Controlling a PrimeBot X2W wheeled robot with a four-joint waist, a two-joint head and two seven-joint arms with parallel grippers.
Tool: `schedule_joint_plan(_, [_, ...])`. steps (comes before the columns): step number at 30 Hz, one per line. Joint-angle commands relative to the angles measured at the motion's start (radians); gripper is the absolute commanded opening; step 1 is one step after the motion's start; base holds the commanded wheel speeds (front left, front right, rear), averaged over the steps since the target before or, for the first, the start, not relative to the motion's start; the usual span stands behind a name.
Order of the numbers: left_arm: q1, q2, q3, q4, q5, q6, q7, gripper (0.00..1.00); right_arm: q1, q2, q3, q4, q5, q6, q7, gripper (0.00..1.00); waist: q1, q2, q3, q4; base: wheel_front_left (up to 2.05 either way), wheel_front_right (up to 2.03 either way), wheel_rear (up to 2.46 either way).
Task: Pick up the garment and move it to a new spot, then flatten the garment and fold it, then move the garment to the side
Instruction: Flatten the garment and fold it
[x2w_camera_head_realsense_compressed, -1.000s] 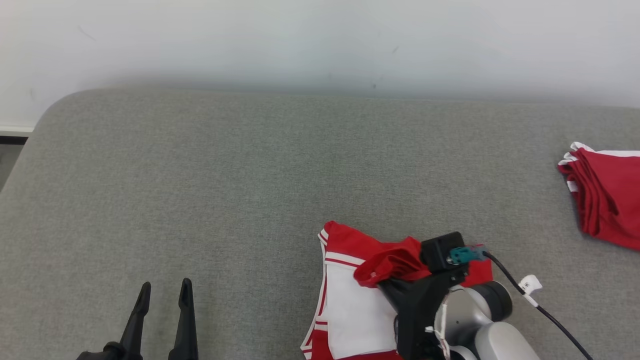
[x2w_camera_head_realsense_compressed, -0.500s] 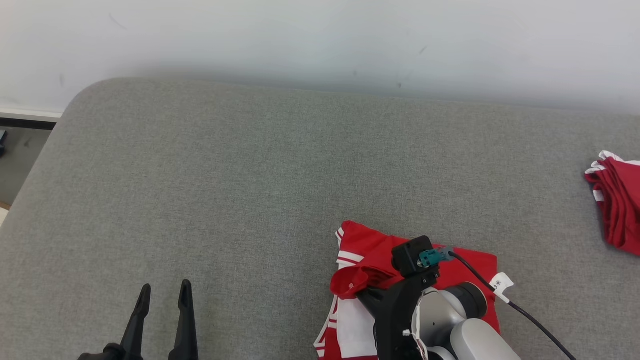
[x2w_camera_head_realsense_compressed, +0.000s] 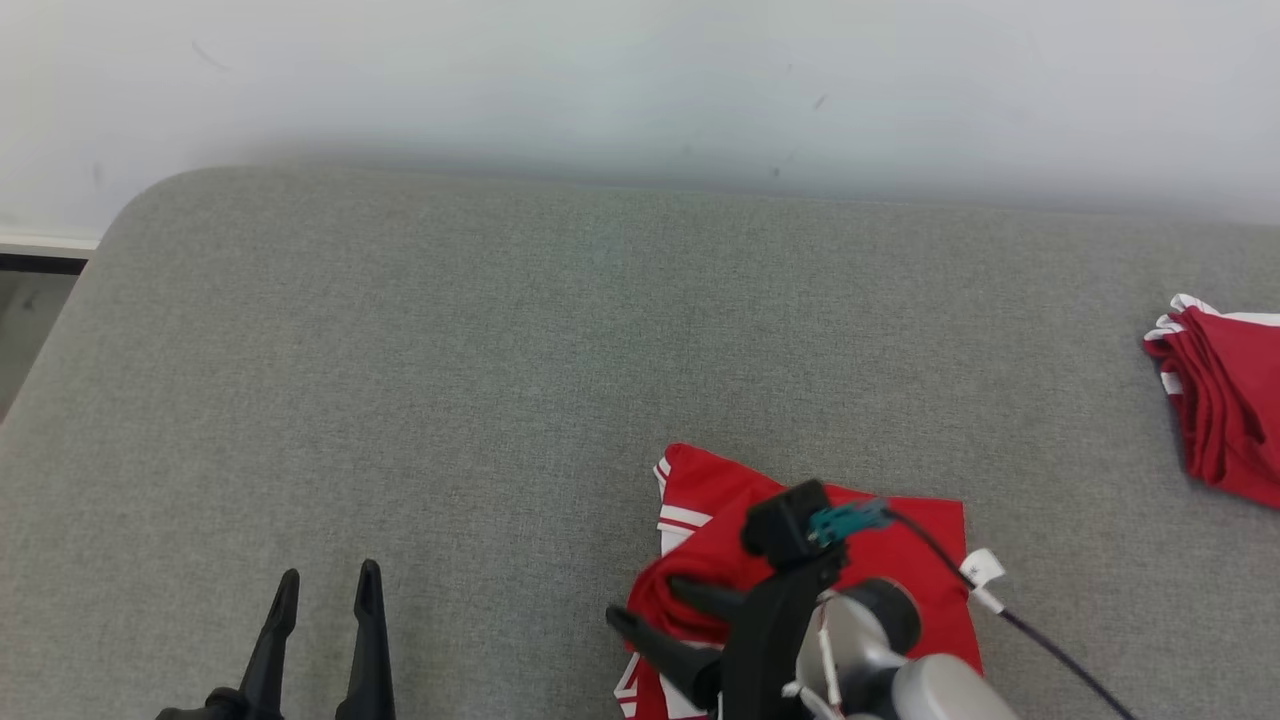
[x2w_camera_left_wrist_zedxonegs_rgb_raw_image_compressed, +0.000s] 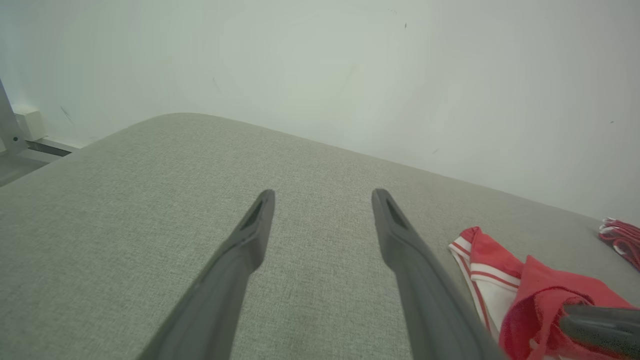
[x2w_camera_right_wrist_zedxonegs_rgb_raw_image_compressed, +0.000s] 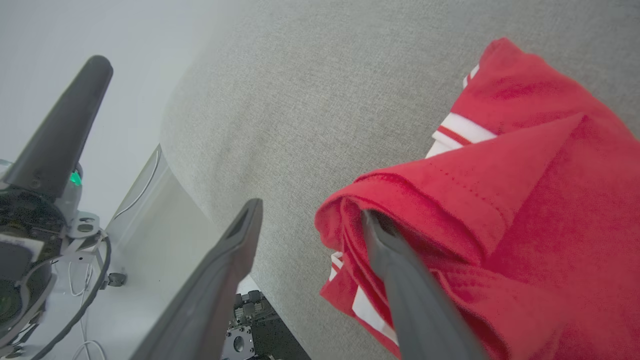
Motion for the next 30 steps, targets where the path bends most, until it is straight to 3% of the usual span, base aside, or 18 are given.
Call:
schedule_joint_plan(1, [0.003,0.003,-0.001,-0.002,-0.007,0.001,-0.005,1.00,0.007,-0.001,-0.010,-0.014,0.006,-0.003,0.003,1.00,0.0000,0.0000,-0.001,-0.002,0.00,0.00,0.00])
schedule_joint_plan(10, [0.013,0.010,0.002,-0.011,-0.013,0.007,-0.007,1.00,0.035,-0.005,-0.201,-0.206,-0.053,-0.003,0.036,1.00,0.0000,0.0000,-0.001,-0.019,0.00,0.00,0.00])
schedule_joint_plan(21, [-0.005,0.012,-0.013,-0.005,-0.015,0.006,-0.006,1.00,0.128,-0.054,-0.282,-0.206,-0.256,-0.003,0.058,1.00,0.0000,0.0000,-0.002,-0.015,0.00,0.00,0.00])
schedule_joint_plan(25, [0.002,0.013,-0.012,-0.009,-0.009,0.014,-0.011,1.00,0.160,-0.034,-0.398,-0.213,-0.346,-0.003,-0.059,1.00,0.0000,0.0000,-0.010,-0.013,0.00,0.00,0.00])
schedule_joint_plan(30, [0.013,0.018,-0.016,-0.011,0.009,0.011,-0.018,1.00,0.191,-0.006,-0.550,-0.185,-0.428,-0.003,-0.320,1.00,0.0000,0.0000,-0.027,-0.025,0.00,0.00,0.00])
